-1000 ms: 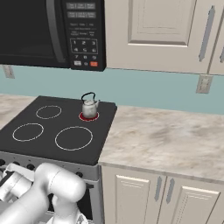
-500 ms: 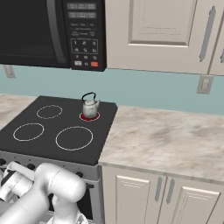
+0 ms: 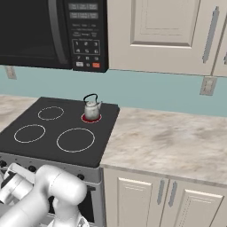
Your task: The kettle is done boiling. Turn off the stove, then wait for 300 timesteps before moving the kettle to the dining table.
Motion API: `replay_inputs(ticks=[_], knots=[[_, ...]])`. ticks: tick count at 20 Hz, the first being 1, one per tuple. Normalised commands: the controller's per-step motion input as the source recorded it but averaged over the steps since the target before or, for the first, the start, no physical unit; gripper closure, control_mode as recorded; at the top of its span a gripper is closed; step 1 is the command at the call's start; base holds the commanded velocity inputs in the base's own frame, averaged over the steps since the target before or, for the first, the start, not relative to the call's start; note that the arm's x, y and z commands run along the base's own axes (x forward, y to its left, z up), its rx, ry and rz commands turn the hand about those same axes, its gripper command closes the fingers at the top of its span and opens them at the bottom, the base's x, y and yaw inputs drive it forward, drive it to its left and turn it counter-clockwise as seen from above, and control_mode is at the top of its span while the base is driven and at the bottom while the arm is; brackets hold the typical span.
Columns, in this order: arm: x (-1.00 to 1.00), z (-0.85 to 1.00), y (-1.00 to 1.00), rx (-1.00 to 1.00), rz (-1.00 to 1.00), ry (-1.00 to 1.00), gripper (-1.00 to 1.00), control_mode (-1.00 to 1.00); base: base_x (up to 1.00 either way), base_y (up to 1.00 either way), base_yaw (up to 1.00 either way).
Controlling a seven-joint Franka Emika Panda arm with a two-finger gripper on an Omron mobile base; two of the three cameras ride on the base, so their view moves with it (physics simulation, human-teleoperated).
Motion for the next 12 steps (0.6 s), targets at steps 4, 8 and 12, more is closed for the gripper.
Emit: replay_inputs(ticks=[4, 8, 12], knots=[[0.00, -0.13, 0.12, 0.10, -0.07, -0.05, 1.00, -1.00, 0.00, 0.00, 0.00], [-0.06, -0.05, 0.13, 0.01, -0.07, -0.11, 1.00, -1.00, 0.00, 0.00, 0.00], [-0.14, -0.10, 0.13, 0.00, -0.05, -0.16, 1.00, -1.00, 0.00, 0.00, 0.00]])
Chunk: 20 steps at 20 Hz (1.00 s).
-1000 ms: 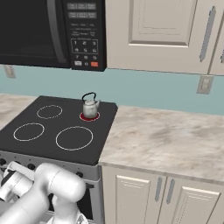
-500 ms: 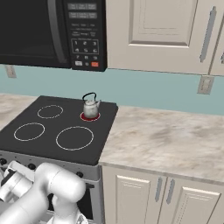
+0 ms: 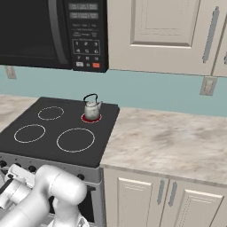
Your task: The kettle is done boiling. Turn off the stove, then wait for 300 timesteps before moving the kettle to the dining table.
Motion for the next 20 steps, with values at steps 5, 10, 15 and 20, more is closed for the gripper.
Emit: replay_inputs(ticks=[5, 10, 15, 20], knots=[[-0.03, -0.05, 0.15, 0.03, -0.05, -0.09, 1.00, -1.00, 0.00, 0.00, 0.00], [0.00, 0.00, 0.14, 0.13, -0.04, -0.02, 1.00, -1.00, 0.00, 0.00, 0.00], [0.01, 0.00, 0.13, 0.18, -0.03, 0.00, 1.00, -1.00, 0.00, 0.00, 0.00], [0.00, 0.00, 0.02, 0.25, 0.00, -0.02, 1.00, -1.00, 0.00, 0.00, 0.00]])
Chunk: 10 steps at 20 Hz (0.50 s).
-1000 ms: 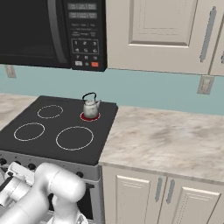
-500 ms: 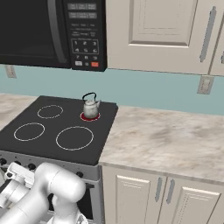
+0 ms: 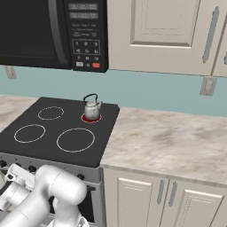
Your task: The kettle is done boiling. Turn off the stove, then wait for 300 timesteps before moving the kettle to the dining table.
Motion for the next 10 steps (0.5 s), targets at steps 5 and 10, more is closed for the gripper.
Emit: replay_inputs(ticks=[5, 10], knots=[[0.07, 0.00, 0.00, 0.35, 0.00, 0.00, 1.00, -1.00, 0.00, 0.00, 0.00], [0.10, 0.00, 0.00, 0.34, 0.00, 0.00, 1.00, -1.00, 0.00, 0.00, 0.00]])
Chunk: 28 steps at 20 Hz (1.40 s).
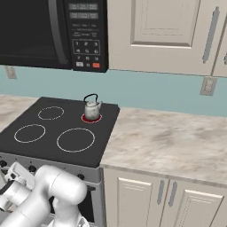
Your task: The kettle is done boiling. Turn off the stove, then wait for 300 timesteps before moving the kettle to the dining table.
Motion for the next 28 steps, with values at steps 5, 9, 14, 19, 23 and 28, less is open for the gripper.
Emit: replay_inputs(ticks=[5, 9, 14, 19, 23, 28], knots=[[0.08, 0.00, 0.00, 0.33, 0.00, 0.00, 1.00, -1.00, 0.00, 0.00, 0.00], [0.11, 0.00, 0.00, 0.35, 0.00, 0.00, 1.00, -1.00, 0.00, 0.00, 0.00], [0.11, 0.00, 0.00, 0.34, 0.00, 0.00, 1.00, -1.00, 0.00, 0.00, 0.00], [0.17, 0.00, 0.00, 0.35, 0.00, 0.00, 1.00, -1.00, 0.00, 0.00, 0.00], [0.15, 0.00, 0.00, 0.35, 0.00, 0.00, 1.00, -1.00, 0.00, 0.00, 0.00], [0.14, 0.00, 0.00, 0.37, 0.00, 0.00, 1.00, -1.00, 0.00, 0.00, 0.00]])
